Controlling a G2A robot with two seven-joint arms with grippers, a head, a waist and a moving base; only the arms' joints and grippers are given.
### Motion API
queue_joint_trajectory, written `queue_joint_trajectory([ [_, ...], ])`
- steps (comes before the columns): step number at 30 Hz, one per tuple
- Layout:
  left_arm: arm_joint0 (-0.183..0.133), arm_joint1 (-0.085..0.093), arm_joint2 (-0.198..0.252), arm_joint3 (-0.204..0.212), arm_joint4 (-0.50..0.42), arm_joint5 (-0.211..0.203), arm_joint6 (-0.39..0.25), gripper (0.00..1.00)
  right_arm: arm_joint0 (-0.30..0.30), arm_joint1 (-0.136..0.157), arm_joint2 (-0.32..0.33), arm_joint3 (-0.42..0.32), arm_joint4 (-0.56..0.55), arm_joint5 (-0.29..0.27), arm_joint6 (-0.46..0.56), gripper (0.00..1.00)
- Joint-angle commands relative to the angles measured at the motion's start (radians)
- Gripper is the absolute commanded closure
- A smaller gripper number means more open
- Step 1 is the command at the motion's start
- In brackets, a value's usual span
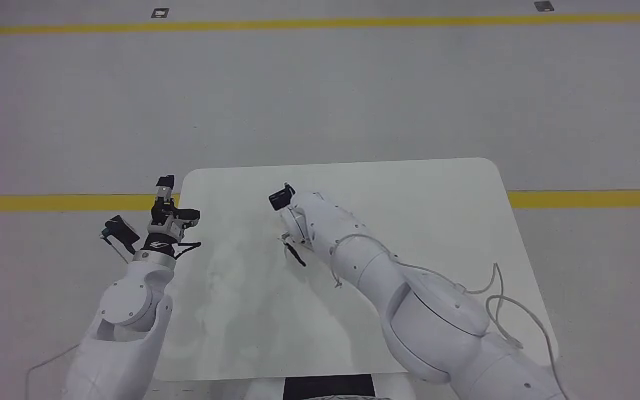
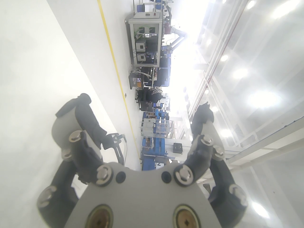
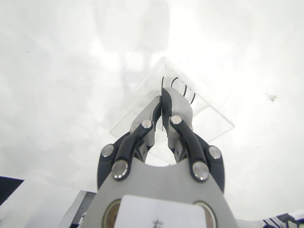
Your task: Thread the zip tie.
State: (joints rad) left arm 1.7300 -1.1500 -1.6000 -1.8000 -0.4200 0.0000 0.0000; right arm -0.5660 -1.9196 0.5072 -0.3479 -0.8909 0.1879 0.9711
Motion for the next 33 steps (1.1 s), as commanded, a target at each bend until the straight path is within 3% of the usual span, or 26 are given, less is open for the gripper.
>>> queue_joint_trajectory([
  [1, 0.0, 0.0, 0.0, 0.0, 0.0, 0.0, 0.0, 0.0, 0.006, 0.004, 0.009, -0.002, 0.005, -0.015, 0.004, 1.0],
  [10, 0.0, 0.0, 0.0, 0.0, 0.0, 0.0, 0.0, 0.0, 0.025, 0.038, 0.066, -0.036, 0.039, -0.084, 0.03, 1.0],
  [18, 0.0, 0.0, 0.0, 0.0, 0.0, 0.0, 0.0, 0.0, 0.025, 0.09, 0.14, -0.097, 0.08, -0.151, 0.072, 1.0],
  [25, 0.0, 0.0, 0.0, 0.0, 0.0, 0.0, 0.0, 0.0, -0.008, 0.145, 0.206, -0.194, 0.095, -0.189, 0.133, 1.0],
  [33, 0.0, 0.0, 0.0, 0.0, 0.0, 0.0, 0.0, 0.0, -0.096, 0.219, 0.311, -0.383, 0.107, -0.208, 0.178, 1.0],
])
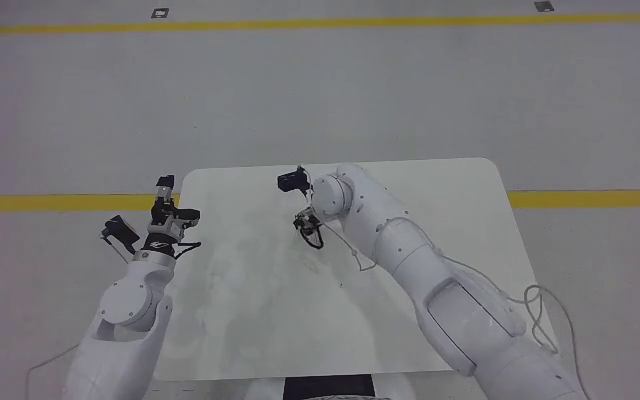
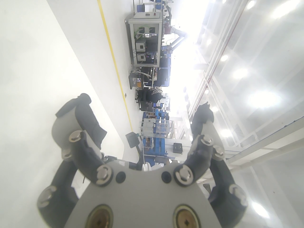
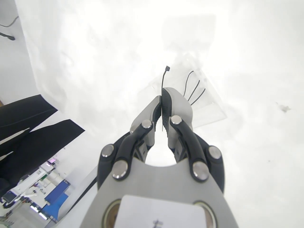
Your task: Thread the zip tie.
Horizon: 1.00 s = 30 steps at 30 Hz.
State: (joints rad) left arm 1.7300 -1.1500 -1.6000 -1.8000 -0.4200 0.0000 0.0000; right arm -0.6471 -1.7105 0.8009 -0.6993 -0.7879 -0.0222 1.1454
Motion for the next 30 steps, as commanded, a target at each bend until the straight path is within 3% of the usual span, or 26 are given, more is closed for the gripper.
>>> queue_joint_trajectory([
  [1, 0.0, 0.0, 0.0, 0.0, 0.0, 0.0, 0.0, 0.0, -0.028, 0.018, 0.034, -0.058, 0.01, 0.004, 0.006, 1.0],
  [6, 0.0, 0.0, 0.0, 0.0, 0.0, 0.0, 0.0, 0.0, -0.126, 0.061, 0.157, -0.198, 0.115, 0.026, 0.006, 1.0],
  [11, 0.0, 0.0, 0.0, 0.0, 0.0, 0.0, 0.0, 0.0, -0.199, 0.085, 0.242, -0.276, 0.23, 0.014, -0.008, 1.0],
  [15, 0.0, 0.0, 0.0, 0.0, 0.0, 0.0, 0.0, 0.0, -0.234, 0.09, 0.287, -0.282, 0.347, 0.009, -0.053, 1.0],
  [20, 0.0, 0.0, 0.0, 0.0, 0.0, 0.0, 0.0, 0.0, -0.226, 0.082, 0.285, -0.233, 0.457, -0.031, -0.087, 1.0],
  [30, 0.0, 0.0, 0.0, 0.0, 0.0, 0.0, 0.0, 0.0, -0.226, 0.082, 0.285, -0.233, 0.457, -0.031, -0.087, 1.0],
])
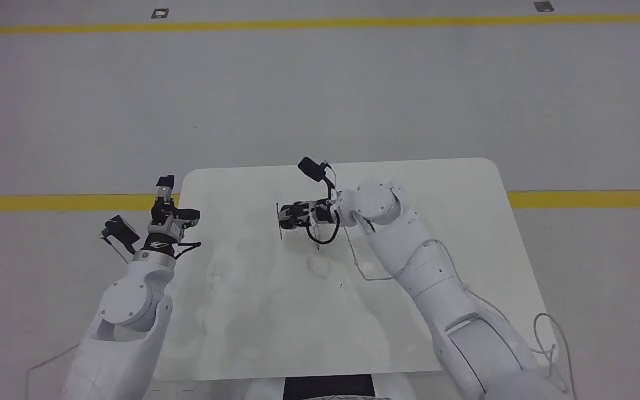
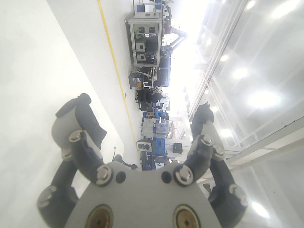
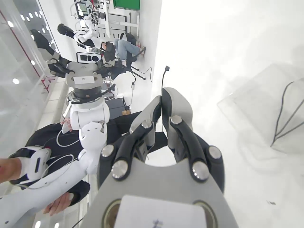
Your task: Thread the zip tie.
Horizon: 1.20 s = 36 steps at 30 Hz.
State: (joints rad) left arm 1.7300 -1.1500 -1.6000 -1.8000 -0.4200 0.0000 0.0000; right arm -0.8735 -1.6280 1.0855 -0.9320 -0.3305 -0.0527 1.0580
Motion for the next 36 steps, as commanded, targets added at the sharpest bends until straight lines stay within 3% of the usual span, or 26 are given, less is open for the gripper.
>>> queue_joint_trajectory([
  [1, 0.0, 0.0, 0.0, 0.0, 0.0, 0.0, 0.0, 0.0, 0.0, 0.0, 0.0, 0.0, 0.0, 0.0, 0.0, 1.0],
  [3, -0.002, 0.0, 0.004, -0.001, 0.002, -0.004, -0.007, 0.0, -0.015, 0.0, 0.0, -0.009, 0.014, 0.004, -0.033, 1.0],
  [8, 0.009, 0.001, 0.031, 0.01, -0.026, -0.08, -0.19, 0.0, -0.049, -0.011, 0.019, -0.014, 0.163, 0.034, -0.146, 1.0],
  [11, 0.013, 0.004, 0.041, 0.028, 0.02, -0.131, -0.274, 0.0, -0.052, -0.018, 0.02, 0.002, 0.234, 0.037, -0.198, 1.0],
  [14, 0.002, 0.001, 0.053, 0.059, 0.016, -0.189, -0.283, 0.0, -0.053, -0.028, 0.018, 0.023, 0.311, 0.042, -0.255, 1.0],
  [23, 0.0, 0.001, 0.055, 0.059, 0.012, -0.191, -0.279, 0.0, -0.053, -0.033, 0.019, 0.032, 0.35, 0.038, -0.282, 1.0],
  [28, -0.008, -0.003, 0.088, 0.059, 0.017, -0.295, -0.344, 0.0, -0.081, -0.037, 0.0, -0.004, 0.352, 0.054, -0.363, 1.0],
  [31, -0.022, -0.005, 0.109, 0.08, 0.077, -0.34, -0.334, 0.0, -0.095, -0.044, -0.018, -0.022, 0.367, 0.062, -0.423, 1.0],
  [36, -0.048, -0.016, 0.142, 0.102, 0.141, -0.34, -0.261, 0.0, -0.109, -0.052, -0.041, -0.044, 0.398, 0.06, -0.476, 1.0],
])
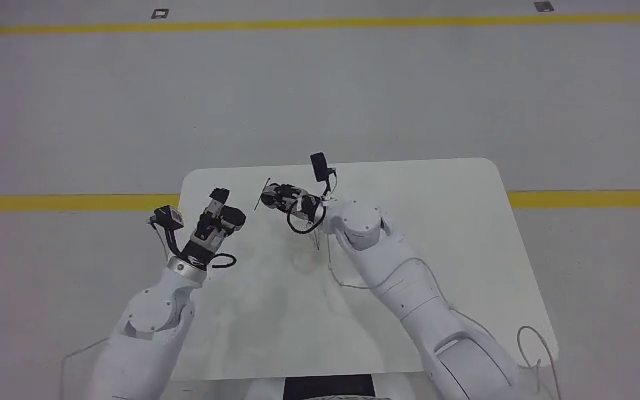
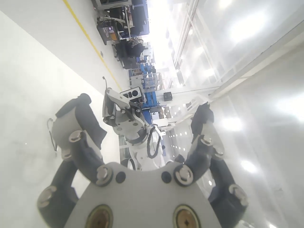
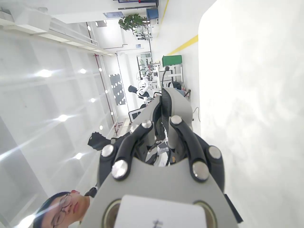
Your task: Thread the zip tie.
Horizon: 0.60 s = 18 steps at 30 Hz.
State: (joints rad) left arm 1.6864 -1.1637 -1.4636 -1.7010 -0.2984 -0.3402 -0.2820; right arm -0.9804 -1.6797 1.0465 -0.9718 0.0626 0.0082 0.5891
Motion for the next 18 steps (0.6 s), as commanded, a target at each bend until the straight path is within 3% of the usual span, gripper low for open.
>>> queue_joint_trajectory([
  [1, -0.009, -0.005, 0.012, 0.004, 0.033, 0.0, 0.034, 0.0, -0.004, -0.001, -0.003, -0.009, 0.011, -0.001, -0.013, 1.0],
  [3, -0.017, -0.009, 0.019, 0.007, 0.068, 0.0, 0.063, 0.0, -0.01, 0.0, -0.003, -0.025, 0.024, 0.001, -0.009, 1.0],
  [13, -0.023, -0.009, 0.025, 0.01, 0.09, 0.0, 0.057, 0.0, -0.01, 0.0, -0.003, -0.025, 0.024, 0.001, -0.009, 1.0],
  [18, -0.028, -0.013, 0.038, 0.018, 0.125, 0.0, 0.074, 0.0, -0.042, 0.002, -0.018, -0.071, 0.0, -0.015, -0.053, 1.0],
])
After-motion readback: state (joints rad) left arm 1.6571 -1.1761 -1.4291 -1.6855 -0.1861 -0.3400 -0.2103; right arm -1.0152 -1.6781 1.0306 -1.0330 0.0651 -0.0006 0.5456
